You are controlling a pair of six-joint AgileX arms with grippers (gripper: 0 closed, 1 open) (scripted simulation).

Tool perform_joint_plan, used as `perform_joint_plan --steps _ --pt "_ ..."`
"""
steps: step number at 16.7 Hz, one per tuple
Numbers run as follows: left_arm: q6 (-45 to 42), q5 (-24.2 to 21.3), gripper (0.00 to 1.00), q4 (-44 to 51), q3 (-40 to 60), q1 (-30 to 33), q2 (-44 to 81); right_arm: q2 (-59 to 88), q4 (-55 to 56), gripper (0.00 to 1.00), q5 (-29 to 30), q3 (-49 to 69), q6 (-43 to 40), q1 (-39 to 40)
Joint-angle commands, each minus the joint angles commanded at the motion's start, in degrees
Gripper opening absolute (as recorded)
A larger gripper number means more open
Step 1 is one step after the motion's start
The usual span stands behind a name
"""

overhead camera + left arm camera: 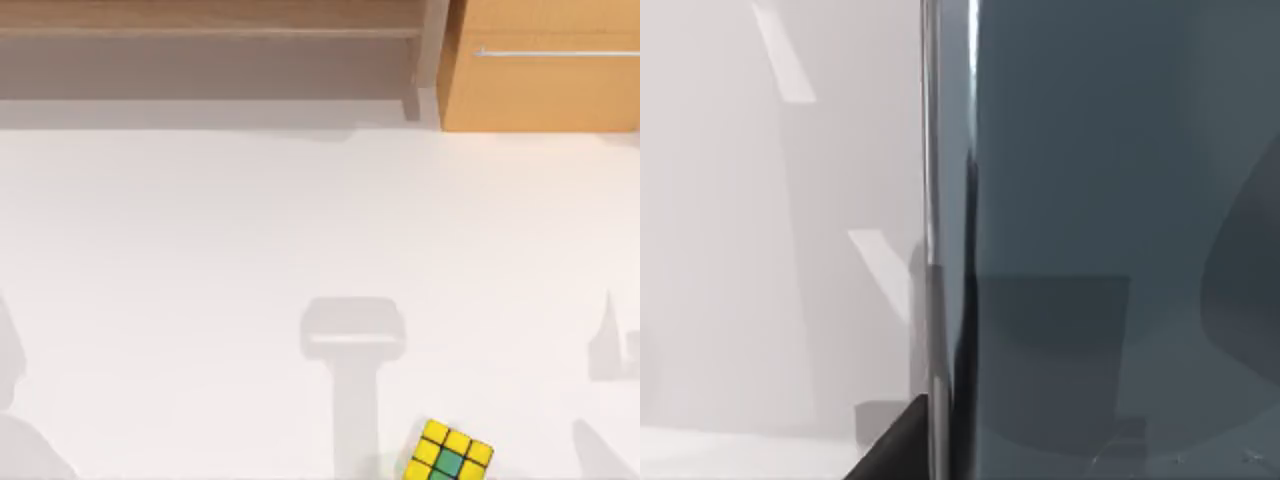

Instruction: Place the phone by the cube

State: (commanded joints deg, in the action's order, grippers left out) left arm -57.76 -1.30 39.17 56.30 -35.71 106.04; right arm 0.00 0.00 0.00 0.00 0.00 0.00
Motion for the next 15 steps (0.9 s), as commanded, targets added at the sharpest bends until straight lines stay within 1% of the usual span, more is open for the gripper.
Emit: perform_joint_plan --steps 1,7,12,15 --pt "0.47 -0.68 0.00 1.49 0.37 0.09 -1.28 0.00 0.00 1.00 0.00 0.00 0.00 0.00" --pt "0.53 -0.67 0.00 5.96 2.47 0.11 -3.59 0.00 0.00 1.00 0.00 0.00 0.00 0.00" --pt "0.44 -0.65 0.00 5.97 2.42 0.10 -3.46 0.00 0.00 1.00 0.00 0.00 0.00 0.00" --pt "2.94 -0.43 0.00 6.08 4.34 2.10 -5.54 0.00 0.00 1.00 0.00 0.00 0.00 0.00"
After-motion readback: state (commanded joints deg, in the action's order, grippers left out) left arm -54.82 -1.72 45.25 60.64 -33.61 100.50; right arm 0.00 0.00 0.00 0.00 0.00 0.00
